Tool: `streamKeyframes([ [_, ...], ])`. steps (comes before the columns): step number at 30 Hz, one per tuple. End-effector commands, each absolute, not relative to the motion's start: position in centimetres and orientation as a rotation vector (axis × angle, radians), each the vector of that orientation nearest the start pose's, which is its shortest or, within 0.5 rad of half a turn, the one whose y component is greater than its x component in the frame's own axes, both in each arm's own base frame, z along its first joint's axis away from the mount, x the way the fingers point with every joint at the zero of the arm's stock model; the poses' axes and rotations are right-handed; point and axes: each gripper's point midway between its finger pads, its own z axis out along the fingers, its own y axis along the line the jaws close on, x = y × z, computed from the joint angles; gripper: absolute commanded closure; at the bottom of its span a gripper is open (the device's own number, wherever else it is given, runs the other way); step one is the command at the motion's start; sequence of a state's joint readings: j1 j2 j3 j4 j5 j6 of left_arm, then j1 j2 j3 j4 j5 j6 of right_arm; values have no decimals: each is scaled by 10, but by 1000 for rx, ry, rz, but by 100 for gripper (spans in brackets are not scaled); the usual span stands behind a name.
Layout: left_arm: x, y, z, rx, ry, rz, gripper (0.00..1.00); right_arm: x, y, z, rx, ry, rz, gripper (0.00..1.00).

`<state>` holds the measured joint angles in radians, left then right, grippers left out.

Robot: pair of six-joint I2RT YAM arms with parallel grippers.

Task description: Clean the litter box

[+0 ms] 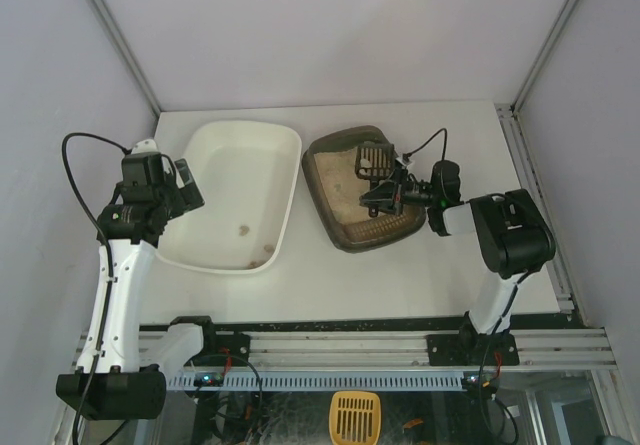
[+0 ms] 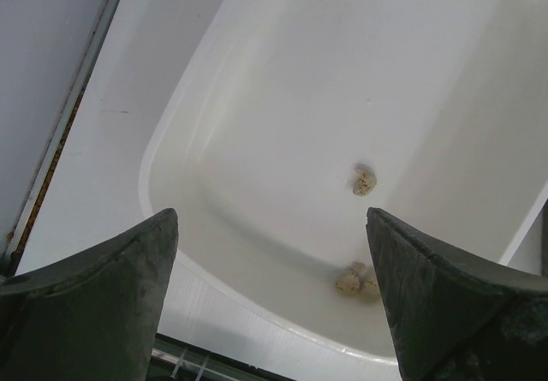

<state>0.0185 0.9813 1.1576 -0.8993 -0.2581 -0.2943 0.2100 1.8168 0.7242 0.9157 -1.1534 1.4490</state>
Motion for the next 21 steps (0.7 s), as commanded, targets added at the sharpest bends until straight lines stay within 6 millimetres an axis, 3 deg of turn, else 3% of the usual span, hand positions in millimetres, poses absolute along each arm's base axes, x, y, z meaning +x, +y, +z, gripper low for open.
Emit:
streamKeyframes([
  [1, 265, 38, 250, -457, 2183, 150, 5, 301, 261, 182, 126, 2112, 2117, 100],
  [7, 265, 39, 248, -473, 2187, 156, 5, 309, 266, 198, 36, 2114, 2053, 100],
  [11, 267, 50, 268, -405, 2145, 241, 11, 305, 285, 198, -94, 2251, 1873, 100],
  [14, 269, 54, 285, -358, 2125, 265, 14, 290, 305, 200, -224, 2342, 1747, 100],
  [16, 274, 43, 289, -224, 2154, 223, 26, 279, 318, 205, -292, 2353, 1739, 100],
  [18, 277, 40, 287, -171, 2196, 216, 29, 271, 330, 207, -336, 2364, 1719, 100],
  [21, 280, 52, 279, -206, 2270, 244, 28, 258, 350, 197, -425, 2441, 1612, 100],
])
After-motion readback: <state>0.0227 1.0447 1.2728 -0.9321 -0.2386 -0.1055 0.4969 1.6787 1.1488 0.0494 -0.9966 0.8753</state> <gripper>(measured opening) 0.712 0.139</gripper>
